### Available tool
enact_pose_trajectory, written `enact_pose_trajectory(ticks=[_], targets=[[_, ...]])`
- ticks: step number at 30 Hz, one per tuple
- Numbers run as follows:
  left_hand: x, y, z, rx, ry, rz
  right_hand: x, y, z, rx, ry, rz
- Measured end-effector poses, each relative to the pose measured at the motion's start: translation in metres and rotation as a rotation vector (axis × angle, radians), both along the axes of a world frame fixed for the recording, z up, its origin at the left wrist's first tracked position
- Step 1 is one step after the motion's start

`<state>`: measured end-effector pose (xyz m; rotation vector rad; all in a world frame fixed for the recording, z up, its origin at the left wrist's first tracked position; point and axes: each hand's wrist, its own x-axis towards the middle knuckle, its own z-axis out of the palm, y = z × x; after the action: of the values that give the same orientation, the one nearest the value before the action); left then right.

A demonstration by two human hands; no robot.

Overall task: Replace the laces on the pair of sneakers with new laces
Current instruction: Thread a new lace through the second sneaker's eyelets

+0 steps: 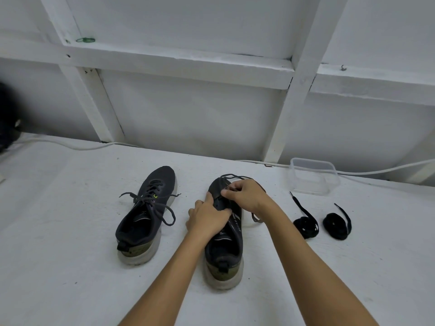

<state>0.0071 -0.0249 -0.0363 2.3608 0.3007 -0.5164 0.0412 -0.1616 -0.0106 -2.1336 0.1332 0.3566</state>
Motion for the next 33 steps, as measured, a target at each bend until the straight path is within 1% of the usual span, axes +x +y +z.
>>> enact_pose_trajectory(ticks=[3,10,12,14,15,18,19,21,23,25,27,29,31,33], targets=[[0.001,0.000,0.001,-0.001,-0.003,-0.002,-0.001,0.003,-0.001,-0.030,-0.045,-0.003],[0.003,0.002,-0.005,0.004,-0.025,0.002,0.000,-0.004,0.001,0.031,-0.067,0.043],[0.004,0.004,-0.005,0.024,-0.116,0.006,0.002,-0.008,0.002,0.060,-0.081,0.024],[0.006,0.006,-0.005,0.040,-0.252,-0.004,0.006,-0.012,0.003,0.054,-0.126,-0.030],[0.007,0.006,-0.004,0.042,-0.304,-0.008,0.008,-0.014,0.003,-0.006,-0.152,-0.052],[0.010,0.006,-0.002,0.027,-0.379,0.017,0.009,-0.020,-0.001,-0.320,-0.175,-0.055],[0.010,0.005,-0.002,0.023,-0.400,0.025,0.007,-0.020,-0.003,-0.392,-0.182,-0.066],[0.011,0.004,-0.003,0.000,-0.438,0.034,0.000,-0.018,-0.006,-0.430,-0.260,-0.104],[0.013,0.004,-0.003,-0.056,-0.464,0.051,-0.008,-0.015,-0.008,-0.380,-0.338,-0.091],[0.016,0.007,-0.001,-0.133,-0.457,0.078,-0.015,-0.009,-0.007,-0.319,-0.317,-0.007],[0.020,0.011,0.001,-0.239,-0.400,0.112,-0.018,-0.003,-0.009,-0.271,-0.289,0.059],[0.023,0.017,0.003,-0.367,-0.318,0.132,-0.018,0.000,-0.012,-0.180,-0.270,0.051],[0.023,0.022,0.006,-0.436,-0.276,0.079,-0.018,0.002,-0.012,-0.058,-0.225,0.021],[0.023,0.025,0.010,-0.422,-0.294,-0.010,-0.017,0.003,-0.011,0.114,-0.160,-0.023]])
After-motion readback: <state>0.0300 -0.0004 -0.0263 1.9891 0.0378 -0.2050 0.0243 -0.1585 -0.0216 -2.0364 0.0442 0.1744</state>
